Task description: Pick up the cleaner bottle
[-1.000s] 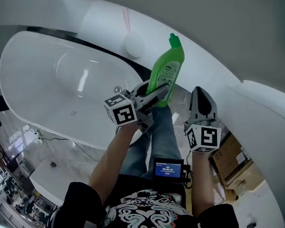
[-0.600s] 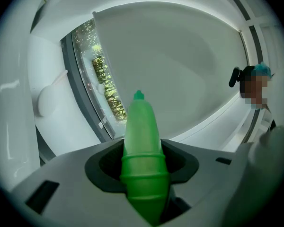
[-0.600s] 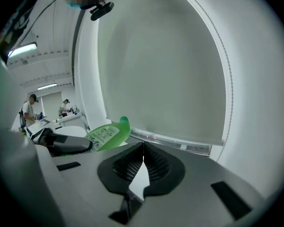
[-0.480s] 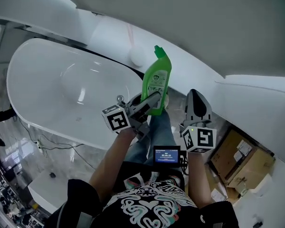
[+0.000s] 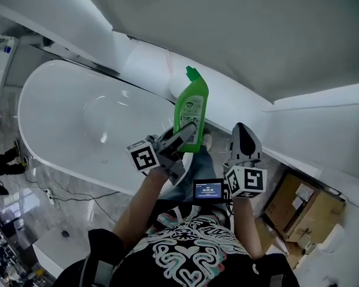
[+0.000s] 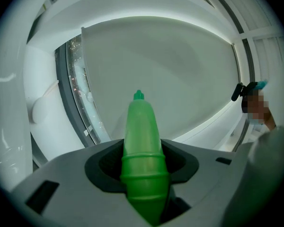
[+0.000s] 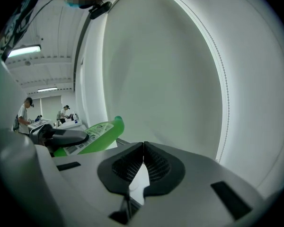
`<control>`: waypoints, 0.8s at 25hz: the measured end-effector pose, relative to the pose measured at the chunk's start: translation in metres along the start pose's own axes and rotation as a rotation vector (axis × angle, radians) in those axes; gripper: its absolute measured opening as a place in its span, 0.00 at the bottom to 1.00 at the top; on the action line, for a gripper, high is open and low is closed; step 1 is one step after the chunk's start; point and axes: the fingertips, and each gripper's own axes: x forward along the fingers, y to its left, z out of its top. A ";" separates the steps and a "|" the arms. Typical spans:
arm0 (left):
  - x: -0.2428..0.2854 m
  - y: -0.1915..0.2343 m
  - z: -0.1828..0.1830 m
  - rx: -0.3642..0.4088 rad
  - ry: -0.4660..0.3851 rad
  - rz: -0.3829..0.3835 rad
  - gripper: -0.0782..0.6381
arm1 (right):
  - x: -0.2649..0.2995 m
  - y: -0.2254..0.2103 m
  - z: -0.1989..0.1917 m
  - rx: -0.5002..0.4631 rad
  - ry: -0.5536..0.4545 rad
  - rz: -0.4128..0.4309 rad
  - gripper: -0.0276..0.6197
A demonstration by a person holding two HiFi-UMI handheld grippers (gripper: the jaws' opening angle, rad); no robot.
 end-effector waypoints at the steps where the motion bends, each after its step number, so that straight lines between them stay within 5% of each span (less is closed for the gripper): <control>1: -0.001 -0.004 0.001 -0.003 -0.002 -0.003 0.39 | -0.003 -0.001 0.003 -0.003 -0.005 -0.002 0.09; 20: -0.003 -0.072 0.013 -0.029 -0.059 -0.093 0.38 | -0.037 -0.015 0.044 -0.027 -0.081 -0.040 0.09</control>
